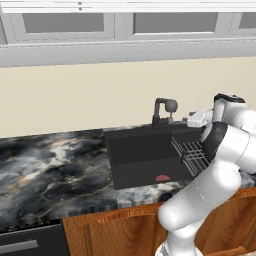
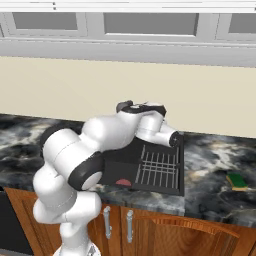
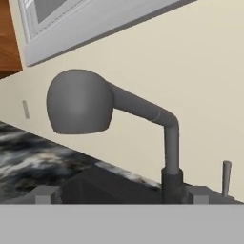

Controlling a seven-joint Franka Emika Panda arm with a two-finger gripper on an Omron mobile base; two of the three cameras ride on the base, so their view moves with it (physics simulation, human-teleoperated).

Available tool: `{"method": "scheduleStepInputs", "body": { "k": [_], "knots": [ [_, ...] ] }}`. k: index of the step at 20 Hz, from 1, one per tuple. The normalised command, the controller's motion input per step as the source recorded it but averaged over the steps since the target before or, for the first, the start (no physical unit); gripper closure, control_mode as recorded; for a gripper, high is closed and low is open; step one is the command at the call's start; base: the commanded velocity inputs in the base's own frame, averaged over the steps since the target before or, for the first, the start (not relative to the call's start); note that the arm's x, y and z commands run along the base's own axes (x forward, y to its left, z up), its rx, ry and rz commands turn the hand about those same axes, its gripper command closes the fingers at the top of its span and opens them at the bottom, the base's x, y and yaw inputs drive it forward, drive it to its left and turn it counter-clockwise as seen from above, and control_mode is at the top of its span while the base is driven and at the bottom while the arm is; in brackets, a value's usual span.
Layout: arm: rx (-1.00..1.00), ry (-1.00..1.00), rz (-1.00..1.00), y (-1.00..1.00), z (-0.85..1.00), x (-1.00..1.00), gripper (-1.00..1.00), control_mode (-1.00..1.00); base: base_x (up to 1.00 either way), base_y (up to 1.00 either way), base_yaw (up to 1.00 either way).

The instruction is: Soak the sponge with water for a few seconds and then drop it inside the sink.

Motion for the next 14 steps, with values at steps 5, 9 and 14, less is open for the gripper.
{"method": "scheduleStepInputs", "body": {
  "k": [5, 9, 14],
  "knots": [
    [0.00, 0.00, 0.03, 0.00, -0.01, 0.00, -1.00, -1.00, 0.00, 0.00, 0.00],
    [0.00, 0.00, 0.03, 0.00, -0.01, 0.00, -1.00, -1.00, 0.00, 0.00, 0.00],
    [0.00, 0.00, 0.01, 0.00, -0.05, 0.08, -1.00, -1.00, 0.00, 0.00, 0.00]
  ]
}}
